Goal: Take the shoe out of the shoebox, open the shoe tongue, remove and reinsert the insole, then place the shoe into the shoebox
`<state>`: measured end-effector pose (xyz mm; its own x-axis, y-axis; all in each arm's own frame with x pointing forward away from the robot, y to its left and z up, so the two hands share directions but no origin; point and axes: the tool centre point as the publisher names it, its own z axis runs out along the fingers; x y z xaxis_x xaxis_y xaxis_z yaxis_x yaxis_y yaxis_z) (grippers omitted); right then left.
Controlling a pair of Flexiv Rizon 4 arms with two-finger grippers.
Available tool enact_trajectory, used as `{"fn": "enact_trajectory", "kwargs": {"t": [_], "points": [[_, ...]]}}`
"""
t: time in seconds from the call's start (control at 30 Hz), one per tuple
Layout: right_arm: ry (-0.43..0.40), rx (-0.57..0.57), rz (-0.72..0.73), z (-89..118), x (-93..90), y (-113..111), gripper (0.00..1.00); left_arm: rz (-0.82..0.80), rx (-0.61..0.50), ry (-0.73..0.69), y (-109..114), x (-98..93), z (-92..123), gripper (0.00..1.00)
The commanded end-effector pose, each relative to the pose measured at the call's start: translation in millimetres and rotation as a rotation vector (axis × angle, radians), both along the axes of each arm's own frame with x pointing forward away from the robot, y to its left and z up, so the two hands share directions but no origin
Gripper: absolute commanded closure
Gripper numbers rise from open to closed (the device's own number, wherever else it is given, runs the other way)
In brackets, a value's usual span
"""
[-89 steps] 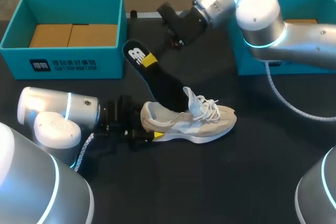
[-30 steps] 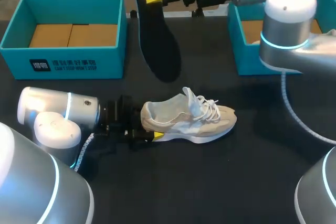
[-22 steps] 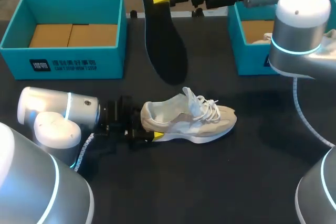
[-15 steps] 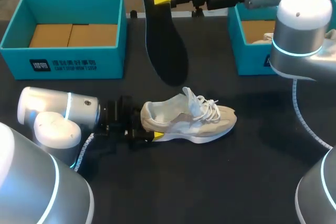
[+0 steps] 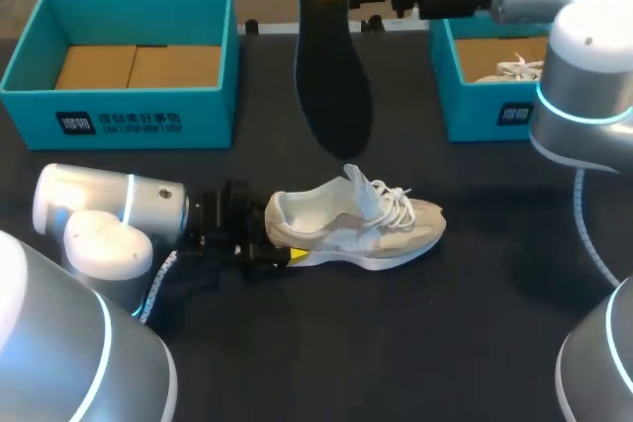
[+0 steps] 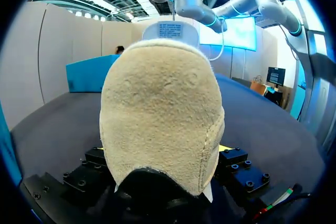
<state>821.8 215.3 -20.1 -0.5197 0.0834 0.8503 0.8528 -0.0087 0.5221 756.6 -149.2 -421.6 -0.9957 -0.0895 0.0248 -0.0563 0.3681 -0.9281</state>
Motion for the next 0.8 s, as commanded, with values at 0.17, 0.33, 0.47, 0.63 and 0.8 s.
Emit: {"fn": "enact_trajectory", "kwargs": {"t": [0.17,0.33,0.47,0.63,0.8], "points": [[0.033,-0.039,-0.024,19.5,-40.3,-29.0,1.0,-0.001,0.002,0.001,-1.1,0.9,-1.0,1.0],[0.051,0.008,0.008,26.0,-61.0,-31.0,1.0,-0.001,0.002,0.001,-1.1,0.9,-1.0,1.0],[0.034,0.009,0.016,34.1,-77.1,-31.4,1.0,-0.001,0.002,0.001,-1.1,0.9,-1.0,1.0],[0.028,0.013,0.01,37.1,-97.7,-30.2,1.0,-0.001,0.002,0.001,-1.1,0.9,-1.0,1.0],[0.006,0.028,0.017,34.9,-112.7,-27.9,1.0,-0.001,0.002,0.001,-1.1,0.9,-1.0,1.0]]}}
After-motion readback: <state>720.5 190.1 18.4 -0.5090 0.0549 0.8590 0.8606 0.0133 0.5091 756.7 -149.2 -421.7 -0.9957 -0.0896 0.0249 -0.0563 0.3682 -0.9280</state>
